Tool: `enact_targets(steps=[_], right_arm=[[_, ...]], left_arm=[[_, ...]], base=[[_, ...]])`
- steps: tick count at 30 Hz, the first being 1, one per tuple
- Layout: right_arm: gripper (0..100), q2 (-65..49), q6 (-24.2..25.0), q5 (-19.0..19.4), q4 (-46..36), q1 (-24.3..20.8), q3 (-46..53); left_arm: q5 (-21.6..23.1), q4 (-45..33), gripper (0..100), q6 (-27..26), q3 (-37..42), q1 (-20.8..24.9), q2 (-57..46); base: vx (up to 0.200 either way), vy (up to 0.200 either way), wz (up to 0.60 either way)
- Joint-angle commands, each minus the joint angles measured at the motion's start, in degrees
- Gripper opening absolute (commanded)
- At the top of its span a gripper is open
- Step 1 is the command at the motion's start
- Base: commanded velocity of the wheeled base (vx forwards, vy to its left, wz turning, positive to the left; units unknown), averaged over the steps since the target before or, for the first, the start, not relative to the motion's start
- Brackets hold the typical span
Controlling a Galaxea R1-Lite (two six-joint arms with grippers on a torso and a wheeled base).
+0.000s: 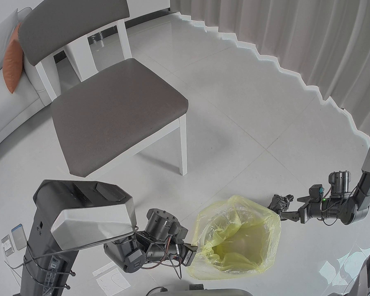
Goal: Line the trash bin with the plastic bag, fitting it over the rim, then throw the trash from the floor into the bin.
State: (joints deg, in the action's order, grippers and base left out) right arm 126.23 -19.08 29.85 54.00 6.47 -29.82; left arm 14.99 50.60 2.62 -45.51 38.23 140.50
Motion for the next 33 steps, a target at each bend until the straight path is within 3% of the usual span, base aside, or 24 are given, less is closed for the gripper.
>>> enact_targets(steps=[1, 14, 28, 29, 33], right_arm=[[100, 1.74, 0.01, 0.03, 0.05, -0.94, -0.77], [100, 3.23, 0.53, 0.03, -2.68, -4.72, -3.40], [100, 6.04, 0.45, 0.03, -4.35, -5.07, -6.48], [0, 6.04, 0.45, 0.03, -4.43, -5.07, -6.66], [0, 6.04, 0.62, 0.12, -4.52, -6.30, -7.10]], left_arm=[[-0.05, 0.29, 0, 0.02, -0.99, 0.71, 1.18], [-0.14, 2.92, 0, 0.10, -0.02, 0.71, 1.18], [-0.14, 4.06, 0, 0.10, 0.16, 0.71, 1.18], [-0.14, 4.06, 0, 0.19, 0.24, 0.71, 1.18], [-0.05, 4.06, 0, 0.19, 0.07, 0.62, 1.27]], base=[[0.000, 0.000, 0.00], [0.000, 0.000, 0.00], [0.000, 0.000, 0.00], [0.000, 0.000, 0.00], [0.000, 0.000, 0.00]])
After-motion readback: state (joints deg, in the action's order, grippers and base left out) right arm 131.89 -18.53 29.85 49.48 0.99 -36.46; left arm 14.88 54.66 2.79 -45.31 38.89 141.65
